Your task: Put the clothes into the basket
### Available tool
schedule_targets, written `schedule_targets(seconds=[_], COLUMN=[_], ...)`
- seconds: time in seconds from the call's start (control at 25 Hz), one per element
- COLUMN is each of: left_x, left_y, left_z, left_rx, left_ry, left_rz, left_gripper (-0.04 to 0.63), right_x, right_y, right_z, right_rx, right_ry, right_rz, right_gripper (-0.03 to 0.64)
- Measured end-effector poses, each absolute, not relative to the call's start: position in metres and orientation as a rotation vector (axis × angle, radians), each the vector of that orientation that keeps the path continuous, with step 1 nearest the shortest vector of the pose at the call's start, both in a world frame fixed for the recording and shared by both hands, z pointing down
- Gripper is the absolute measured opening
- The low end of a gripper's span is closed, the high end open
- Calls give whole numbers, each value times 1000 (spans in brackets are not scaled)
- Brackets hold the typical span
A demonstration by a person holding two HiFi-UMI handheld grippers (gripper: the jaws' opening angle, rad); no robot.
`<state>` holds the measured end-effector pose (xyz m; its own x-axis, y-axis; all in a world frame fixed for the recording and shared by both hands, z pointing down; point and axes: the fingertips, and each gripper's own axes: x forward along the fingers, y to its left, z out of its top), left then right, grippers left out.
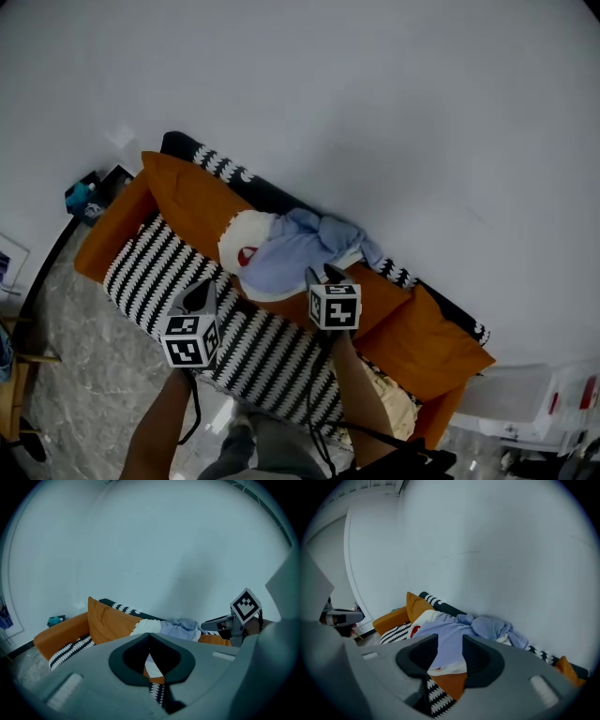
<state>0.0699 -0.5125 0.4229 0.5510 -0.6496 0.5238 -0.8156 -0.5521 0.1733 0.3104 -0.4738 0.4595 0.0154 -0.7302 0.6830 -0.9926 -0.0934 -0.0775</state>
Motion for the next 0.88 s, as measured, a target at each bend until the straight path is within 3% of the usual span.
schedule_targets(seconds=[0.88], left_x=[35], left_y=[-546], left_z=[485], left_rx=[2196], left_ry=[-1288], left_rz=[494], left_gripper=[-6], right_x=[317], right_y=[-542], right_z=[580], right_rx=[1753], right_ry=[-1666], right_rz=[973], right_gripper=[167])
